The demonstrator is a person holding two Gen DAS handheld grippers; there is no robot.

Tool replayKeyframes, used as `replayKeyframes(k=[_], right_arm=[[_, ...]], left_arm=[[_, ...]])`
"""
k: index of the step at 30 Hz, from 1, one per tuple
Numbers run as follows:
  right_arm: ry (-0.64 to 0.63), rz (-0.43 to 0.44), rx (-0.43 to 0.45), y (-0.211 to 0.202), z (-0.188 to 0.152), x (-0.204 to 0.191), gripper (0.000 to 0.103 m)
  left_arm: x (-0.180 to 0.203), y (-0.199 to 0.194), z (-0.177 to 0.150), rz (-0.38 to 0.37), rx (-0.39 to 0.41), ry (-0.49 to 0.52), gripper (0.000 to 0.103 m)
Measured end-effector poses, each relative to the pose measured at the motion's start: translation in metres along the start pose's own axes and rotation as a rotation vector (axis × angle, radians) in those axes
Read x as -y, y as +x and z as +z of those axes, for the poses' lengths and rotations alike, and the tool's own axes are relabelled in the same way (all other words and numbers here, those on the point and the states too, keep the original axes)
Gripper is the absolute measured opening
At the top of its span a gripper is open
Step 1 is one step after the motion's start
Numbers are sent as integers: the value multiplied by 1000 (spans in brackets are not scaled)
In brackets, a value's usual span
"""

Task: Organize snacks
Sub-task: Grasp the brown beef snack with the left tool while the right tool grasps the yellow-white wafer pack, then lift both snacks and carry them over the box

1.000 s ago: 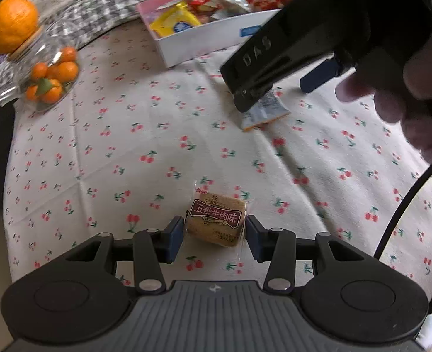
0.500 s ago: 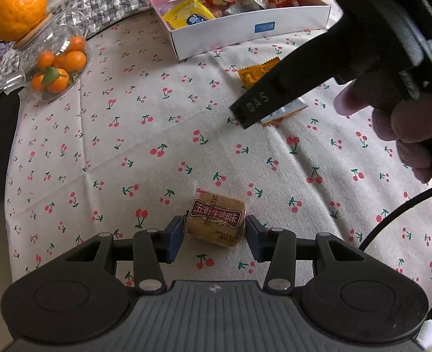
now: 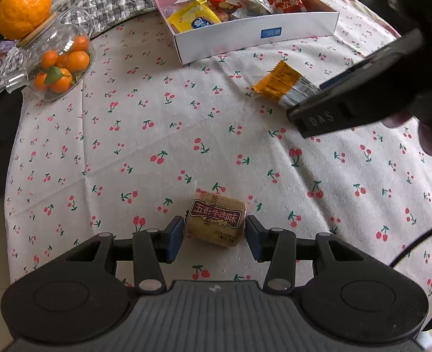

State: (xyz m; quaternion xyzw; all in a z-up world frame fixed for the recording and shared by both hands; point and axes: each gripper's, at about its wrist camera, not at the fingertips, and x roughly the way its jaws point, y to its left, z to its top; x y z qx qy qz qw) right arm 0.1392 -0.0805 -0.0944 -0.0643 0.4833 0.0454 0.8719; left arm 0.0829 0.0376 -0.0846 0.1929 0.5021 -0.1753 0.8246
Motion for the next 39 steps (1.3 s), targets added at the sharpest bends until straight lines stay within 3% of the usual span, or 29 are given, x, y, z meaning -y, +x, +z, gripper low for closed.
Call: replayKeyframes(k=[26,39], right_arm=[[36,-14,-21,-22,-23,46,44],[269,109,27,-46,-9,85,44]], left_arm=[[16,3,18,-3,14,-33,42],[10,-4,52,-20,85,-186,42]])
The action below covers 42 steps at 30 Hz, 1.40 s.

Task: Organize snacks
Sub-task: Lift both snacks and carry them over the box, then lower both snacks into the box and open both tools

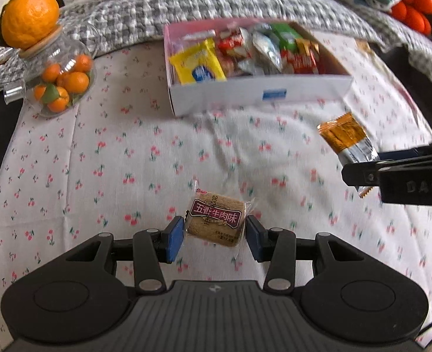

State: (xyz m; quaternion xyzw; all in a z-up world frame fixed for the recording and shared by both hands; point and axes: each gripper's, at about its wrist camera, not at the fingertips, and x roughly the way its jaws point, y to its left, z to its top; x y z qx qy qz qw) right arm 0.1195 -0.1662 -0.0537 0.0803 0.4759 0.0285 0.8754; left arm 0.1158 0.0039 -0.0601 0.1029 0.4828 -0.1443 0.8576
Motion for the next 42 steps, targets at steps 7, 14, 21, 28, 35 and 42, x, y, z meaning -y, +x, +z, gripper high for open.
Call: replayKeyframes(k=[7,14,21,28,35,42], right_arm=[[114,70,70,-15,43,12,44],[196,91,120,-7,90,35,44],[221,95,148,19,119,47,44],[231,83,130,52,136,54,45],[260,90,130,67,141,61,60],[252,86,149,58,138,59,77]], left_arm=[[8,2,39,12,50,-42,42],[13,8,90,-19,112,-45,42],[22,35,117,-40,132,-45,42],[25,60,125,-38,117,-30,42],[23,66,128,-59,131,-40,67],[25,60,125,-53,146,-55,85]])
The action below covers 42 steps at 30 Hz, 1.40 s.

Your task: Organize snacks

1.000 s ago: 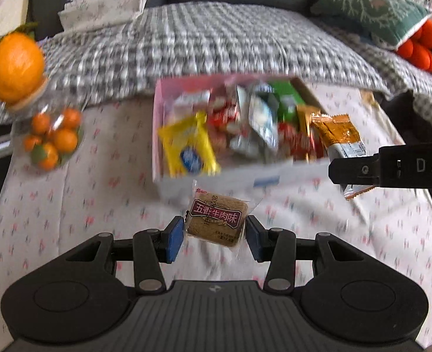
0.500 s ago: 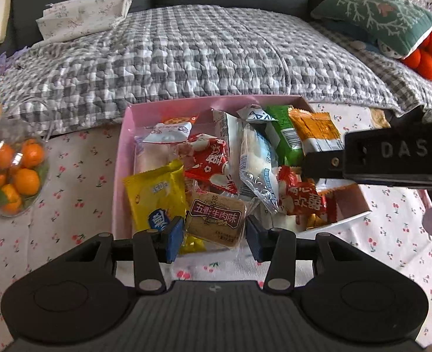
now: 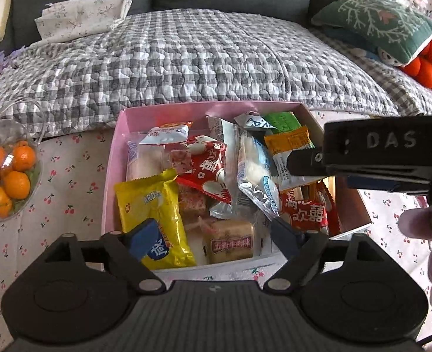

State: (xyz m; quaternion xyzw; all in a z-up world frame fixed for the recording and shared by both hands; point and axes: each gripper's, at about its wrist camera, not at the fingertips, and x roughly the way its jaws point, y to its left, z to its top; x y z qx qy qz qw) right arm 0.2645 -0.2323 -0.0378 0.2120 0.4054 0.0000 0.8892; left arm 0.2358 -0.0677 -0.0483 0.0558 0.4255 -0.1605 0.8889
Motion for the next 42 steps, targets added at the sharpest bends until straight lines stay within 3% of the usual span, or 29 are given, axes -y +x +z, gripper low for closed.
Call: replayKeyframes(k=[12,25,33,38,42], right_arm=[[-94,-34,112,-78,-30,-7,83],[-176,-73,126,-162,-101,-15,88],[-220,-109,171,-181,-135,-14,91],[-230,-147,183,-182,-145,-10,91],[-228,-127,198,-189,-148,-9,91]], left_arm=[[0,-53,-34,13,6,-60,94],[13,-127,-78,124,50,-62,102],[16,-155,-99,170,149,-88,102],[18,-156,-107,204,145,-91,102],[23,-164,-109,201,178,-75,102]])
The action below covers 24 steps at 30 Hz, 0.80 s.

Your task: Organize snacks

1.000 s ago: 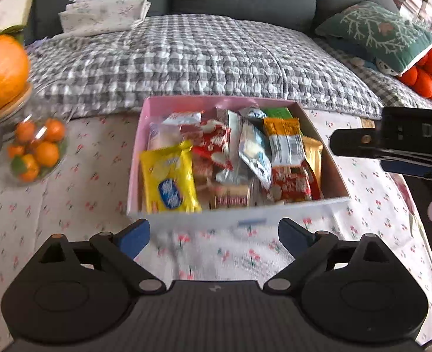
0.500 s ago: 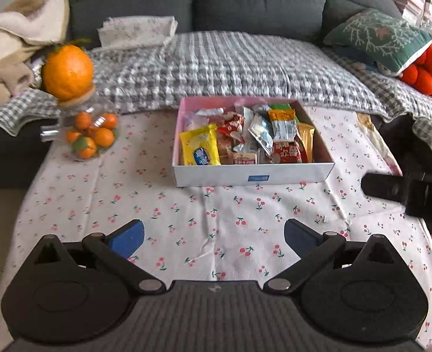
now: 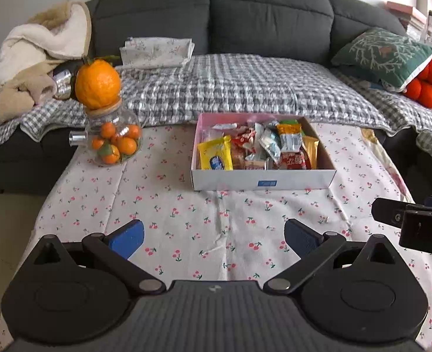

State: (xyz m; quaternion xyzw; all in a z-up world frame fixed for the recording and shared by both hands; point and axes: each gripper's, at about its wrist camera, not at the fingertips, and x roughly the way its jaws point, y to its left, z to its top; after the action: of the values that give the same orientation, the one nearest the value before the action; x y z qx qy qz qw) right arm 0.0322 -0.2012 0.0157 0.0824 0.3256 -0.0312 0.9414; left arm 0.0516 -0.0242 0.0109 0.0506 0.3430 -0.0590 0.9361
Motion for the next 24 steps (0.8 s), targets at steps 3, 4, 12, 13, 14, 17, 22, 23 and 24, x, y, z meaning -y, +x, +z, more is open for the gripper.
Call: replayKeyframes(k=[3,4,12,13,14,17,22,23,24], right_arm=[[-21,-3,12,-5,-2,-2,91],[-34,-3,17,-7,-3,-4,92],[-96,-20,61,-15,-7,-14,92],[-93,-18,63,-16,-7,-15,92],[-88,-18,65,-16,-7,-15,92],[-77,-24,68,-16,-6,-14,92],[-62,-20,64,-17,-6,-10,92],[-62,-21,64,-17,-6,-10,92],[-64,-22,64,-17,-6,-9,92]], left_arm=[[2,-5,0,7,19,5,102],[3,-6,-1,6,21,3,102],[2,-10,-2,8,37,-12,102],[2,-11,-1,4,37,-12,102],[2,-11,-1,-1,39,-11,102],[4,-12,-1,-6,43,-7,102],[4,-13,-1,-24,46,-16,102],[5,-13,-1,-23,47,-14,102],[6,-13,-1,-22,47,-12,102]])
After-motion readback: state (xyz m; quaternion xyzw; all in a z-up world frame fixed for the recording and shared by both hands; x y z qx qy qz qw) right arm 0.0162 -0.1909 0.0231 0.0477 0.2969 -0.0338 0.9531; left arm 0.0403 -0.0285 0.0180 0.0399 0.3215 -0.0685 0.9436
